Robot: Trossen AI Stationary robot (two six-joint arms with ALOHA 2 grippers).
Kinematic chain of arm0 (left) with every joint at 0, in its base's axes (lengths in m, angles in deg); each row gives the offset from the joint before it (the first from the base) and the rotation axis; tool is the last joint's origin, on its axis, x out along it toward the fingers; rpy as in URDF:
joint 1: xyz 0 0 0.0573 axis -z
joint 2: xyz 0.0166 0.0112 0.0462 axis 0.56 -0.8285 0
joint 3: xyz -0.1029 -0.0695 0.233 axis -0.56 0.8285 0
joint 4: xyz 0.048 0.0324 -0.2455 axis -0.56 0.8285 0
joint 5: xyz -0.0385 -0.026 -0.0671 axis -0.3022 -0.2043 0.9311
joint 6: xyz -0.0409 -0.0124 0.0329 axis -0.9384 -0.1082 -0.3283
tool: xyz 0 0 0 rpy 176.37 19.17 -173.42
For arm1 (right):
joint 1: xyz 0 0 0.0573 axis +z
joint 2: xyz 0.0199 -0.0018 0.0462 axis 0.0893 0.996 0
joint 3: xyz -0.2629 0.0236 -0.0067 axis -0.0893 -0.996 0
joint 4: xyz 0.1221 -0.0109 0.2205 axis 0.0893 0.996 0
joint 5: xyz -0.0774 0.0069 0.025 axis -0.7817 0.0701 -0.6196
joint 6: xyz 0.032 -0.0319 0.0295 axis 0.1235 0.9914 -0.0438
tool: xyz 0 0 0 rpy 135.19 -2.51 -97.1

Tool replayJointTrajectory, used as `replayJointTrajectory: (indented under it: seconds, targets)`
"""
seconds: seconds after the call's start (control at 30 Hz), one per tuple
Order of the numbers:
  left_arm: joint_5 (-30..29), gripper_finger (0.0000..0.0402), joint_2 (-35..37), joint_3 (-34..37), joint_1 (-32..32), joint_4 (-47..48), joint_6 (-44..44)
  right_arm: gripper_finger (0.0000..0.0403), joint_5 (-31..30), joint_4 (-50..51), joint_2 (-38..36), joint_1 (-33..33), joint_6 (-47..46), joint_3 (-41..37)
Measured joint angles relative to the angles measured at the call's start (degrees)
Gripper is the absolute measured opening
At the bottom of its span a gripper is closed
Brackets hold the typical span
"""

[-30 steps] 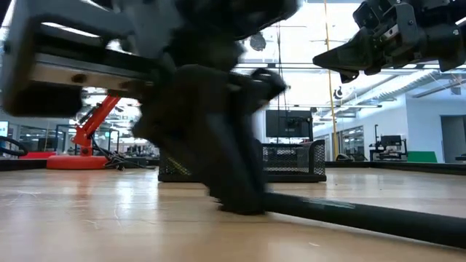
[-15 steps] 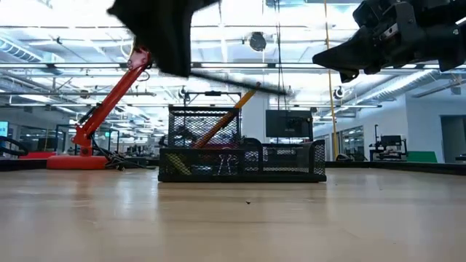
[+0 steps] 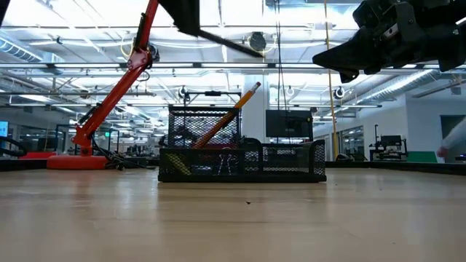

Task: Pick and place office supplies into organizer
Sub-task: Put the left pen into the desk organizer

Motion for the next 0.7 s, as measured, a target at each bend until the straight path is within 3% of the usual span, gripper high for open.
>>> replayJointTrajectory:
  seconds: [0.17,0.33,0.47,0.7]
  targets:
    - [-8.42,0.0022,-0.82,0.54,-1.80,0.08,13.06,0.0000,0.00,0.35,0.00,0.00,0.00,0.00]
    - [-20.60,0.0024,-1.06,1.34,-3.31,0.03,23.64,0.0000,0.00,0.46,0.00,0.02,0.34,-0.02]
    - [-22.15,0.0018,-0.98,1.45,-3.81,-0.03,32.98,0.0000,0.00,0.49,0.00,0.00,0.61,-0.02]
    - [-21.89,0.0025,-0.98,1.45,-3.84,-0.01,34.32,0.0000,0.00,1.49,0.00,0.00,0.68,-0.02]
